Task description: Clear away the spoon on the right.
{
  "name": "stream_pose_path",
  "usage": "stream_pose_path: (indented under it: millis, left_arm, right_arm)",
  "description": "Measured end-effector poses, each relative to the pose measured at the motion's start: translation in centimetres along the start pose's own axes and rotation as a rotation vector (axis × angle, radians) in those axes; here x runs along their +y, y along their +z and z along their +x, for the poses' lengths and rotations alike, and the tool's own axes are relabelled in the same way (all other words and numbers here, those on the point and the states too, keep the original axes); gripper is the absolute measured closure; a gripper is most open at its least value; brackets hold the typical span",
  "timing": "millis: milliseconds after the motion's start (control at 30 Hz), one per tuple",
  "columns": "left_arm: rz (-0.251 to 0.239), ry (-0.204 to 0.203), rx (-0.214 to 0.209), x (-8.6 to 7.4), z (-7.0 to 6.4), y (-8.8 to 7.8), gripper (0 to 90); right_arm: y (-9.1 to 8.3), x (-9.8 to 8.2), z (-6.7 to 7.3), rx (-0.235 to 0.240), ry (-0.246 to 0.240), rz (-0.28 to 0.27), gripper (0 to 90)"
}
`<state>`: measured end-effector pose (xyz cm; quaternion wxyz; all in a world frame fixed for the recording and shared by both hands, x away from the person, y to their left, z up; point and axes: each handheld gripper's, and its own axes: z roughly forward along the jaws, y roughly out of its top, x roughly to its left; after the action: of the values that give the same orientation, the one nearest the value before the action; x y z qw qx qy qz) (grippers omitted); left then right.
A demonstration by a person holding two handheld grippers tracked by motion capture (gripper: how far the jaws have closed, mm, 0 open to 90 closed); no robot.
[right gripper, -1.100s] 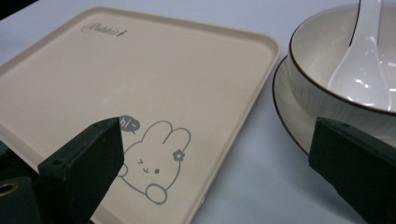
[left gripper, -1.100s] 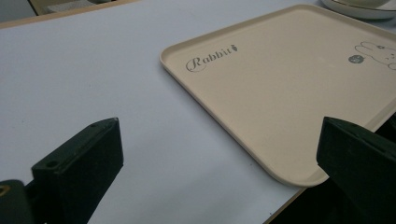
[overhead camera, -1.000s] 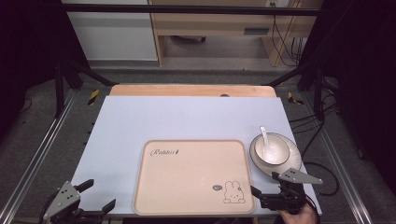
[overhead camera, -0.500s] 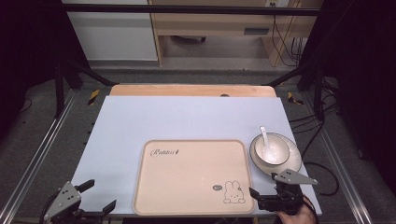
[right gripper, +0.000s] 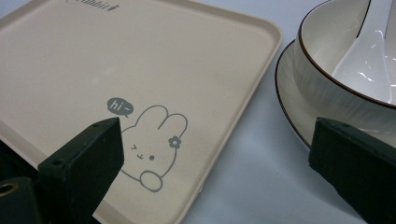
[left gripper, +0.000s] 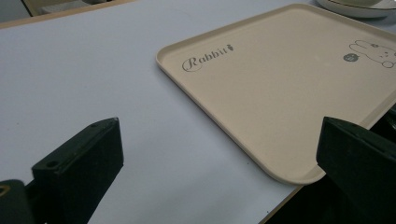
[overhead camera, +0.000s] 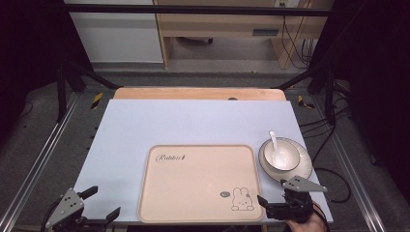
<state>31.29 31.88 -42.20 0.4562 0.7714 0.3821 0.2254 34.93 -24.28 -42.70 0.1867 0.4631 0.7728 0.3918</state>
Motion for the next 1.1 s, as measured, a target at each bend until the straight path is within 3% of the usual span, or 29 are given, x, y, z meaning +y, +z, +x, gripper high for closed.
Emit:
stream_pose_path:
  millis: [567,833,1100]
  left_arm:
    - [0.001,-0.001,0.003,0.0,0.0,0.0,0.2]
    - [0.001,-0.002,0.004,0.0,0.0,0.0,0.2]
    - [0.004,0.000,0.006,0.0,0.0,0.0,0.2]
  right_arm:
    - [-0.1,0.5,-0.1,-0.032,-0.020,-0.037,2.1]
    - [0.1,0.9,-0.5,-0.029,0.018,-0.021,1.7]
    - [0.4,1.7,-0.9,-0.030,0.008,-0.015,1.7]
